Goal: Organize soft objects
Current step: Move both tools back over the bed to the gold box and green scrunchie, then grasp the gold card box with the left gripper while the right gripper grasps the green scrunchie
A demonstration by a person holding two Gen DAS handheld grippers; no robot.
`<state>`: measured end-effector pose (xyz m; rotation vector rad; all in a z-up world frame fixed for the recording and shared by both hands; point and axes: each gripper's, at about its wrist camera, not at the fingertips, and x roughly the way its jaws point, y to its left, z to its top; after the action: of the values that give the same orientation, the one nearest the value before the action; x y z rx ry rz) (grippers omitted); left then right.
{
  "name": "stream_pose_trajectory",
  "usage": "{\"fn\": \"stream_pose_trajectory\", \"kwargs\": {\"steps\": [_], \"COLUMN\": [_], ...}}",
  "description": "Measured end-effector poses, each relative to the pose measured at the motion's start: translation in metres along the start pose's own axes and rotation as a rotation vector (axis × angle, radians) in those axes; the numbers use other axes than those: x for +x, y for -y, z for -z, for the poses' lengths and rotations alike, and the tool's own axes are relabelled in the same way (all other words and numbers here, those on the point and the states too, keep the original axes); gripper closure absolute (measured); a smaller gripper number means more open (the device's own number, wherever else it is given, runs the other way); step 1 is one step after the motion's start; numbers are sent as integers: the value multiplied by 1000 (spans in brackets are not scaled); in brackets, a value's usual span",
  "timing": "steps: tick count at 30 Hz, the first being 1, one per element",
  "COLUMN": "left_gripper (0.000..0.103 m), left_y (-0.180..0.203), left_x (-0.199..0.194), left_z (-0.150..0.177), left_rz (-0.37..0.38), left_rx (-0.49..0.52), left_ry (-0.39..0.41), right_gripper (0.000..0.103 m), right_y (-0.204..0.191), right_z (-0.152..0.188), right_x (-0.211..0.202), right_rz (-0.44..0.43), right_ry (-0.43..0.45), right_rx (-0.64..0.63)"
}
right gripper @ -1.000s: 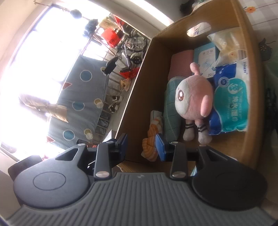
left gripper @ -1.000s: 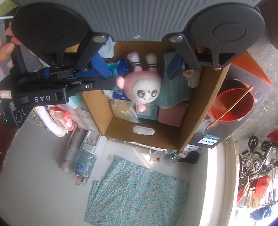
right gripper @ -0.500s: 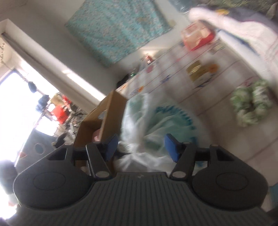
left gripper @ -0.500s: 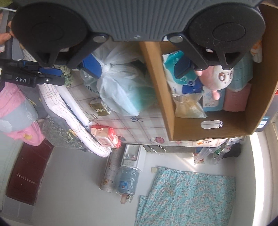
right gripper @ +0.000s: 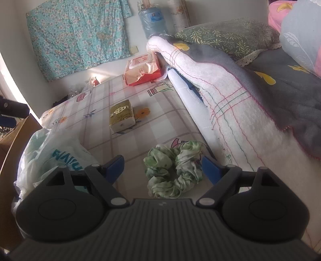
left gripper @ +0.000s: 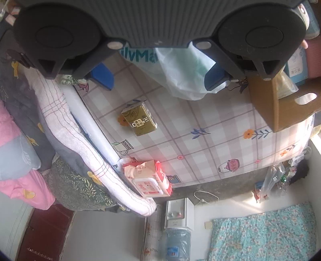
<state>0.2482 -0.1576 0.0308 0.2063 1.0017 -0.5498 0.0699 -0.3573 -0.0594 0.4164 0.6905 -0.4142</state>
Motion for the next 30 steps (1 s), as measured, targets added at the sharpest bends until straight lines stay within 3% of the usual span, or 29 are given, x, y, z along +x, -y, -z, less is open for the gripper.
{"fn": "stream_pose_trajectory", "kwargs": {"steps": [8, 14, 20, 24, 27, 30], "left_gripper": [5, 5, 6, 17, 19, 34], "left_y": [28, 45, 48, 47, 49, 50], "left_x": [117, 173, 199, 209, 209, 208], "left_z": [-55, -74, -78, -79, -80, -82], "left_rz": [42, -56, -70, -59, -80, -92], "left_rx": [-105, -107, -119, -142, -141, -128], "left_ry": [-224, -300, -341, -359, -348, -327], "right_gripper": [16, 19, 31, 46, 57, 68], "right_y": [8, 12, 15, 15, 18, 20], "right_z": [-2, 5, 8, 8, 9, 11], "right_x": [25, 37, 39, 38, 35, 31], "right_rz": [-10, -23, -14, 7, 8, 6], "right_ry": [-38, -60, -43, -36, -33, -26], "right_rx": [13, 20, 13, -4, 2, 9]}}
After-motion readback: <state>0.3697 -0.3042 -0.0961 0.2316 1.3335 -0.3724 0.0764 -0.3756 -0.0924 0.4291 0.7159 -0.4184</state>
